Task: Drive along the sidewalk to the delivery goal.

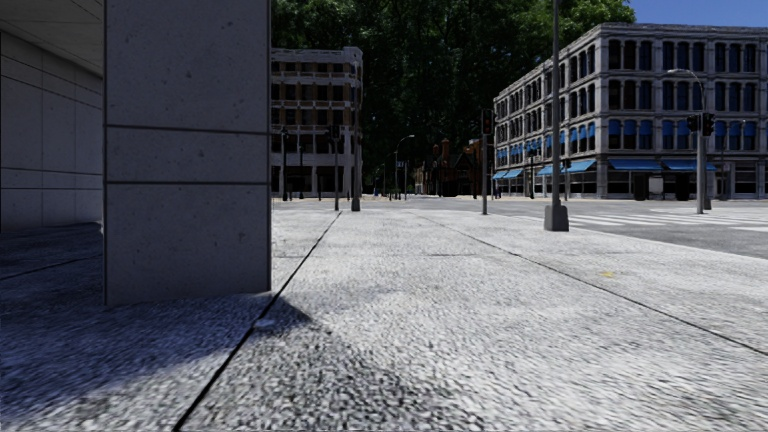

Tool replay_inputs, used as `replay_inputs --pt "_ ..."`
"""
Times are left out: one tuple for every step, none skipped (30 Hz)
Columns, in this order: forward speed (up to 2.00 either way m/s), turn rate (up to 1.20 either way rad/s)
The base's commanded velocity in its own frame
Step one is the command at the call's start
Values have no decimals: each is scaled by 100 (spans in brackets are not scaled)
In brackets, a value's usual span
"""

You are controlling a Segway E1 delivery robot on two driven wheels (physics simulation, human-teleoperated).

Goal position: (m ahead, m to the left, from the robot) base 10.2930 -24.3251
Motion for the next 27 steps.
replay_inputs --pt "200 0" --pt "200 0" --pt "200 0" --pt "200 0" --pt "200 0" --pt "200 0" --pt "200 0" --pt "200 0" --pt "200 0" --pt "200 0" --pt "200 0" --pt "200 0" --pt "200 0" --pt "200 0" --pt "200 0" --pt "200 0" --pt "200 0" --pt "200 0" --pt "200 0" --pt "200 0" --pt "200 0" --pt "200 0" --pt "200 0" --pt "200 0" --pt "200 0" --pt "200 0" --pt "200 -1"
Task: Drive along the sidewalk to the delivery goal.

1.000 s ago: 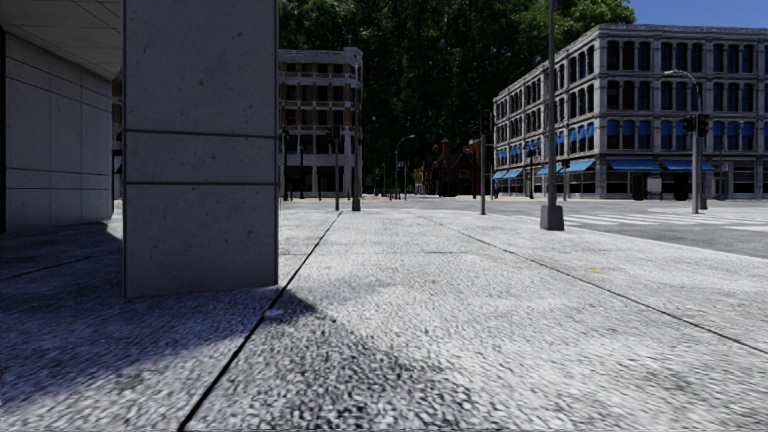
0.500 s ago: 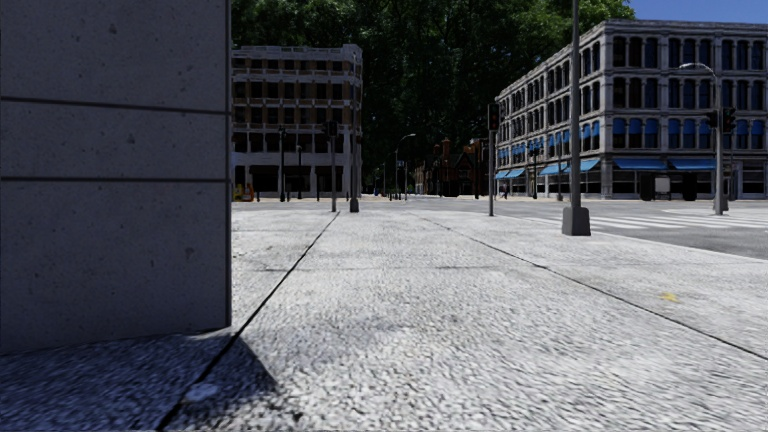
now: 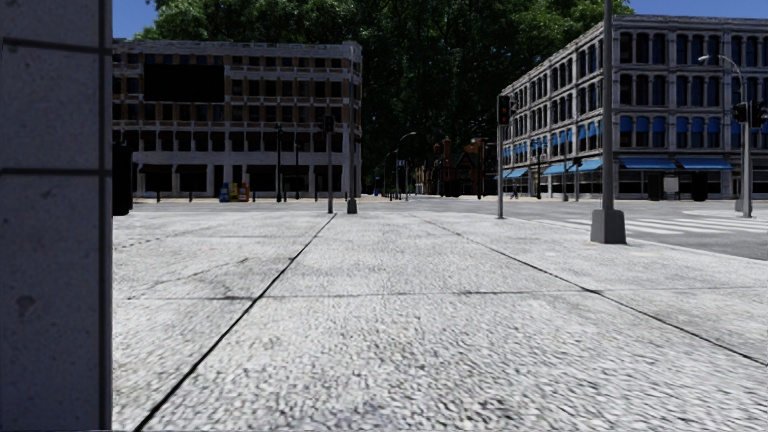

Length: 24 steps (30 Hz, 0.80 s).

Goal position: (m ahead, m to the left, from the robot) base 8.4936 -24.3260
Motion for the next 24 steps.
replay_inputs --pt "200 -1" --pt "200 -4" --pt "200 -5" --pt "200 -5" --pt "200 -5" --pt "200 -5" --pt "200 -5" --pt "200 -5" --pt "200 -5" --pt "200 -5" --pt "200 -5" --pt "200 -5" --pt "200 -5" --pt "200 -5" --pt "200 -5" --pt "200 -5" --pt "200 -5" --pt "200 -5" --pt "200 -5" --pt "200 -5" --pt "200 -5" --pt "200 -7" --pt "200 -7" --pt "200 -9"
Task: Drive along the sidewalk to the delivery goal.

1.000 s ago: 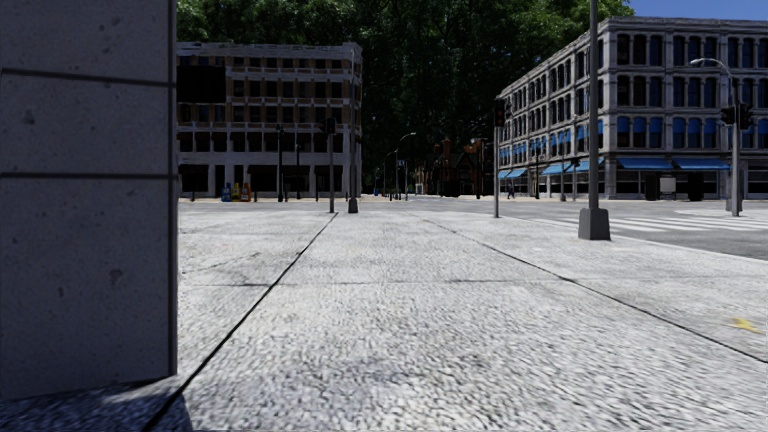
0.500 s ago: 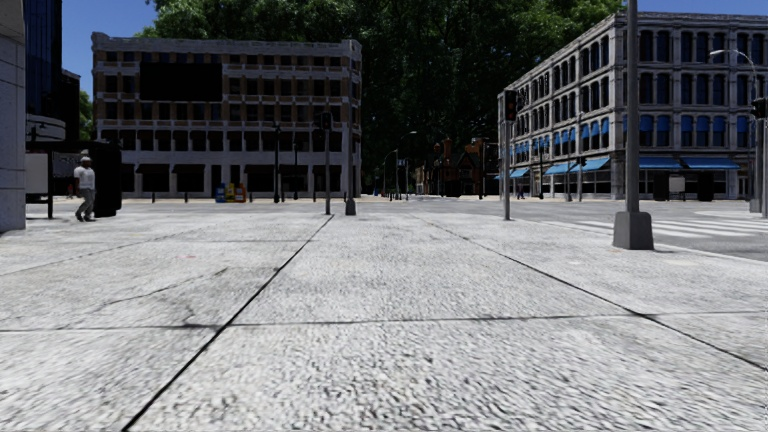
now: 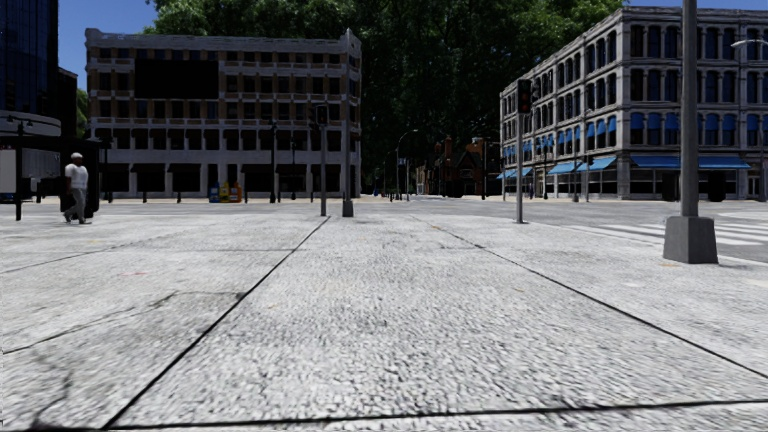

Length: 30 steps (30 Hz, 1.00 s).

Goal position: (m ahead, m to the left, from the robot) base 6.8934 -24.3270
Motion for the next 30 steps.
replay_inputs --pt "200 -12" --pt "200 -15" --pt "200 -15" --pt "200 -16" --pt "200 -17" --pt "200 -19" --pt "200 -19" --pt "200 -21" --pt "200 -23" --pt "200 -24" --pt "200 -24" --pt "200 -24" --pt "200 -24" --pt "200 -24" --pt "200 -24" --pt "200 -24" --pt "200 -24" --pt "200 -24" --pt "200 -24" --pt "200 -24" --pt "200 -24" --pt "200 -24" --pt "200 -24" --pt "200 -24" --pt "200 -24" --pt "200 -24" --pt "200 -25" --pt "200 -26" --pt "200 -27" --pt "200 -27"
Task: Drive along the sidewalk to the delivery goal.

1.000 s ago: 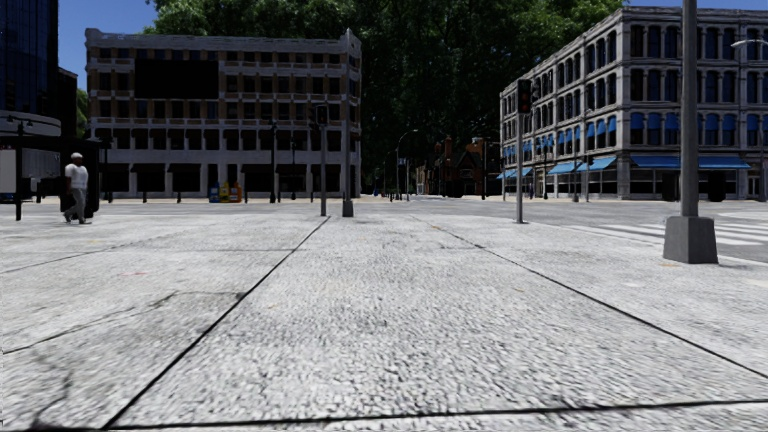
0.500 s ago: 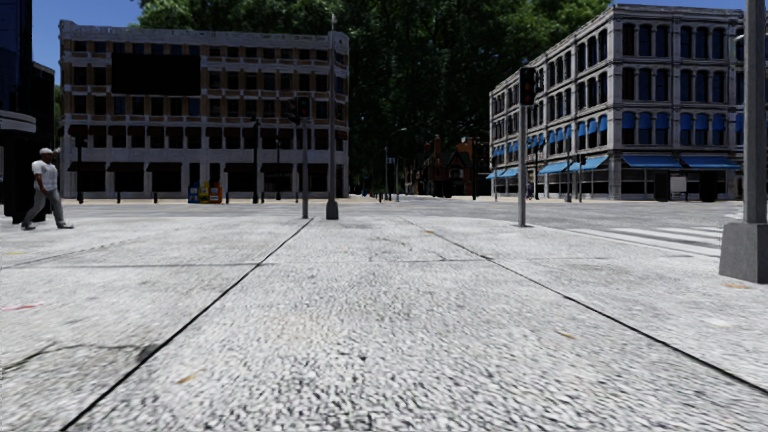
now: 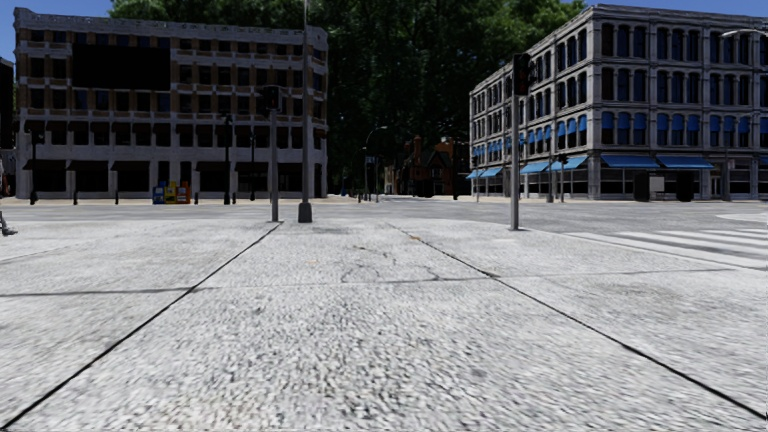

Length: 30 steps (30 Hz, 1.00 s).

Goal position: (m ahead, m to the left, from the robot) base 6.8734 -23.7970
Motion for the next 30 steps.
replay_inputs --pt "200 -27" --pt "200 -27" --pt "200 -27" --pt "200 -27" --pt "200 -28" --pt "200 -29" --pt "200 -29" --pt "200 -30" --pt "200 -30" --pt "200 -30" --pt "200 -30" --pt "200 -30" --pt "200 -30" --pt "200 -30" --pt "200 -30" --pt "200 -30" --pt "200 -30" --pt "200 -30" --pt "200 -32" --pt "200 -35" --pt "200 -36" --pt "200 -36" --pt "200 -37" --pt "200 -37" --pt "200 -37" --pt "200 -37" --pt "200 -38" --pt "200 -38" --pt "200 -39" --pt "200 -39"
